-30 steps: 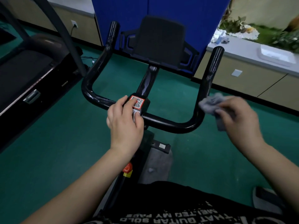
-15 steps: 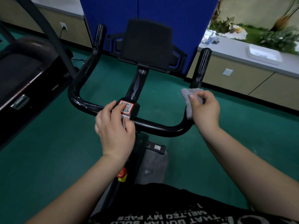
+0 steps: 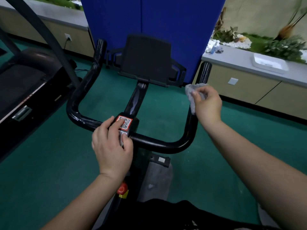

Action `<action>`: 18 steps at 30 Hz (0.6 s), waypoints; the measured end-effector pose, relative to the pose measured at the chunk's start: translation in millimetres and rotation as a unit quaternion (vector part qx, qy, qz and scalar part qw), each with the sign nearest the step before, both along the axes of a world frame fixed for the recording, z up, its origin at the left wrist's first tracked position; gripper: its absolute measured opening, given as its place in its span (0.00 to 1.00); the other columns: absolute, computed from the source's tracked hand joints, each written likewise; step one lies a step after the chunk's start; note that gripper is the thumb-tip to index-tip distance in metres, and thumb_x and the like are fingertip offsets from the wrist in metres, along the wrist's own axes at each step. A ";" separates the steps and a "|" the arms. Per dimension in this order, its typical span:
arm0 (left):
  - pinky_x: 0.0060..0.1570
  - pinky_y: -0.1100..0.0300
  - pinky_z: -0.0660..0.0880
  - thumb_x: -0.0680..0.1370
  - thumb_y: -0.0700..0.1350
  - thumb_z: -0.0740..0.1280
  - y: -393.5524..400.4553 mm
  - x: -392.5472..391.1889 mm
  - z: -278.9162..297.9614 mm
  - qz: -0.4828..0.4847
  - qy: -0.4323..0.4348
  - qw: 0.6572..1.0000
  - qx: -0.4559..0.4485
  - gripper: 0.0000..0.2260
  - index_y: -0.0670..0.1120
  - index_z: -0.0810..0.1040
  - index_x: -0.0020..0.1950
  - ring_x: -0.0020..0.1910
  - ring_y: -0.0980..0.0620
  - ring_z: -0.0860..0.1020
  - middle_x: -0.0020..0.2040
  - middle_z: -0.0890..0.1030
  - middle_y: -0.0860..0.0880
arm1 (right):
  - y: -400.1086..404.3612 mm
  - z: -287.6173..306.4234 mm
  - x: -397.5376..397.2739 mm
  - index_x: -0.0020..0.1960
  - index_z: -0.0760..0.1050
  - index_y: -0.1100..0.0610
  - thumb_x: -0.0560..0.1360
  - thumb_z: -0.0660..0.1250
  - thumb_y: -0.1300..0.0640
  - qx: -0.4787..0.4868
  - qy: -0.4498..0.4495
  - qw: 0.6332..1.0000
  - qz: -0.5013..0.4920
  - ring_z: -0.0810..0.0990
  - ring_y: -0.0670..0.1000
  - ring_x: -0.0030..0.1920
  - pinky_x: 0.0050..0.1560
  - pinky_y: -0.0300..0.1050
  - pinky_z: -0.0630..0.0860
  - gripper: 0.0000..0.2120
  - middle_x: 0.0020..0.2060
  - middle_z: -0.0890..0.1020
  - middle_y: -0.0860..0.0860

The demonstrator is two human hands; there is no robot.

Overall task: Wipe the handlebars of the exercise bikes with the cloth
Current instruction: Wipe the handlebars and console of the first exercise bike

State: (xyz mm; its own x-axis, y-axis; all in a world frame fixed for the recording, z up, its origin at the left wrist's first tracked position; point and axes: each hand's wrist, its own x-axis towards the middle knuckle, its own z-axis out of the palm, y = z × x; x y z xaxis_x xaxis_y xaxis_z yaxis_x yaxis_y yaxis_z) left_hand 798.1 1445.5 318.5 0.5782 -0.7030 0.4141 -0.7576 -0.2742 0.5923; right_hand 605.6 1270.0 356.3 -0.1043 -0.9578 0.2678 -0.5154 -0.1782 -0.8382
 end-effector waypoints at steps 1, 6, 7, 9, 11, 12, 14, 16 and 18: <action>0.63 0.51 0.61 0.69 0.46 0.57 0.0 0.0 0.1 -0.001 -0.002 1.000 -0.003 0.20 0.45 0.77 0.59 0.61 0.42 0.70 0.62 0.74 0.46 | 4.8 -1.0 -0.8 0.45 0.76 0.56 0.74 0.68 0.61 -0.001 -0.016 1.000 -0.004 0.77 0.51 0.50 0.45 0.28 0.67 0.01 0.45 0.79 0.51; 0.63 0.54 0.60 0.70 0.46 0.57 -1.8 0.1 -0.7 0.001 -0.009 1.000 -0.001 0.20 0.46 0.77 0.59 0.61 0.43 0.70 0.62 0.74 0.46 | 38.5 -22.7 -1.5 0.64 0.65 0.55 0.74 0.69 0.55 0.076 -0.162 0.983 -0.047 0.81 0.48 0.52 0.56 0.43 0.76 0.22 0.53 0.80 0.47; 0.63 0.54 0.60 0.70 0.46 0.57 -1.5 0.1 -1.3 0.002 -0.011 1.000 0.000 0.20 0.46 0.76 0.59 0.61 0.43 0.70 0.62 0.74 0.46 | 33.3 -20.9 -0.8 0.66 0.65 0.57 0.73 0.70 0.54 0.096 -0.175 0.978 -0.053 0.81 0.49 0.53 0.58 0.46 0.76 0.25 0.54 0.80 0.48; 0.63 0.55 0.59 0.70 0.45 0.57 -1.2 -0.1 -1.7 0.003 -0.013 1.000 -0.001 0.20 0.46 0.76 0.59 0.61 0.43 0.69 0.62 0.74 0.46 | 9.2 -13.5 1.2 0.67 0.68 0.60 0.72 0.70 0.53 0.119 -0.171 0.976 -0.062 0.81 0.50 0.54 0.60 0.50 0.76 0.27 0.56 0.81 0.50; 0.63 0.54 0.60 0.70 0.46 0.57 -1.3 -0.6 -1.1 0.006 -0.011 1.000 -0.001 0.20 0.46 0.76 0.59 0.60 0.43 0.69 0.62 0.74 0.46 | -15.8 -1.8 3.4 0.63 0.72 0.59 0.72 0.71 0.54 0.119 -0.160 0.978 -0.067 0.82 0.51 0.52 0.59 0.51 0.78 0.22 0.54 0.82 0.53; 0.63 0.53 0.60 0.70 0.46 0.57 -1.5 -1.0 -0.9 0.007 -0.010 1.000 -0.001 0.20 0.46 0.76 0.59 0.60 0.43 0.69 0.62 0.74 0.46 | -24.5 1.5 3.9 0.62 0.73 0.59 0.72 0.71 0.54 0.111 -0.155 0.979 -0.066 0.82 0.51 0.51 0.57 0.51 0.78 0.20 0.53 0.82 0.52; 0.62 0.54 0.60 0.70 0.46 0.57 -1.6 -1.6 -1.0 0.010 -0.009 1.000 -0.003 0.20 0.46 0.77 0.59 0.60 0.44 0.68 0.62 0.74 0.46 | -25.2 2.1 4.1 0.62 0.72 0.58 0.72 0.71 0.53 0.099 -0.146 0.982 -0.065 0.82 0.51 0.52 0.58 0.49 0.78 0.21 0.54 0.82 0.52; 0.62 0.53 0.61 0.70 0.46 0.57 -1.6 -2.8 -1.5 0.014 -0.009 1.000 -0.002 0.20 0.46 0.77 0.59 0.60 0.44 0.68 0.62 0.74 0.46 | -12.8 -8.3 0.8 0.65 0.70 0.57 0.74 0.69 0.53 0.108 -0.137 0.983 -0.063 0.80 0.50 0.54 0.59 0.47 0.76 0.22 0.57 0.80 0.52; 0.62 0.52 0.61 0.70 0.46 0.57 -2.0 -3.4 -1.7 0.019 -0.009 1.000 -0.002 0.20 0.46 0.77 0.59 0.60 0.44 0.68 0.62 0.74 0.46 | 0.4 -19.7 -1.8 0.66 0.69 0.56 0.75 0.67 0.50 0.130 -0.131 0.981 -0.063 0.79 0.52 0.54 0.59 0.49 0.76 0.22 0.56 0.80 0.53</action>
State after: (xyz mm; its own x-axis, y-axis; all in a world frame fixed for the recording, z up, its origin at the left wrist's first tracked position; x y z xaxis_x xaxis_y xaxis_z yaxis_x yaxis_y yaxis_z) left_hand 794.6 1443.4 316.8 0.5969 -0.6790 0.4273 -0.7574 -0.3012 0.5793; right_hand 603.8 1270.4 336.6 -0.2597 -0.9650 -0.0356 -0.2800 0.1106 -0.9536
